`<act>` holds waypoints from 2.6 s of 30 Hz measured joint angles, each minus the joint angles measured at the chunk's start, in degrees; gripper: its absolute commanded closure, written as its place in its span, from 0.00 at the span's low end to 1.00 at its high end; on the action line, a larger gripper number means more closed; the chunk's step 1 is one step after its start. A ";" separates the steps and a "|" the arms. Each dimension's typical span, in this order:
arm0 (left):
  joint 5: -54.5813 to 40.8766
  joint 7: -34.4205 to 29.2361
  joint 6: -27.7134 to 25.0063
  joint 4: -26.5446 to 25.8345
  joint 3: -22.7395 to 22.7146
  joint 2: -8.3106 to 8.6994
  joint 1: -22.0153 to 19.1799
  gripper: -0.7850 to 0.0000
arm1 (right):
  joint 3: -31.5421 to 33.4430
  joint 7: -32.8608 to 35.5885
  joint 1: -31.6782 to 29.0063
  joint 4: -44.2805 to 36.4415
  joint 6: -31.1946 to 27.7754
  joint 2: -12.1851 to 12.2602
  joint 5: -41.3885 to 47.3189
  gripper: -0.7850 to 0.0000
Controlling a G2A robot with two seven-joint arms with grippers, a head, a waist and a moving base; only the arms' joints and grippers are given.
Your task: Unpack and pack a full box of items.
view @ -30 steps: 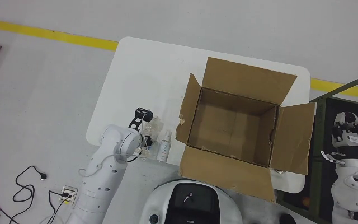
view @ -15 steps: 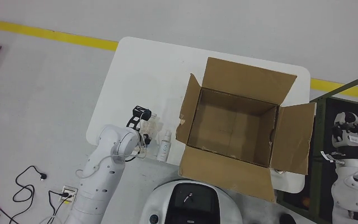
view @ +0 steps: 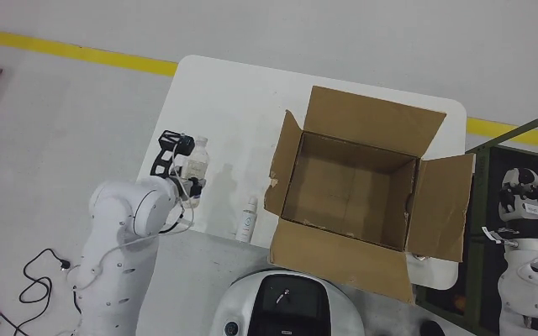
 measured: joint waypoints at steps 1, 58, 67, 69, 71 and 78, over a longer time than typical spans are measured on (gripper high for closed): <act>-1.05 -0.28 0.25 -1.50 -0.98 0.08 -0.69 1.00 | 0.00 0.00 0.00 0.00 0.00 0.00 0.00 1.00; -54.31 5.85 3.29 2.15 26.13 -1.11 -27.18 1.00 | -7.09 -4.24 -1.59 5.95 -1.33 -0.98 -2.41 1.00; -57.74 6.41 4.26 5.64 28.50 -1.48 -28.02 1.00 | -5.78 -4.73 -1.74 5.63 -2.08 -0.92 -2.72 1.00; -57.74 6.41 4.26 5.63 28.50 -1.48 -28.01 1.00 | -5.60 -5.13 -1.91 5.27 -2.16 -0.93 -3.23 1.00; -57.74 6.41 4.26 5.63 28.50 -1.48 -28.01 1.00 | -5.40 -5.48 -2.20 4.86 -2.24 -0.94 -3.55 1.00; -57.75 8.85 4.39 6.37 29.15 -1.47 -26.25 1.00 | -4.41 -5.18 -3.34 3.01 -2.28 -0.95 -4.42 1.00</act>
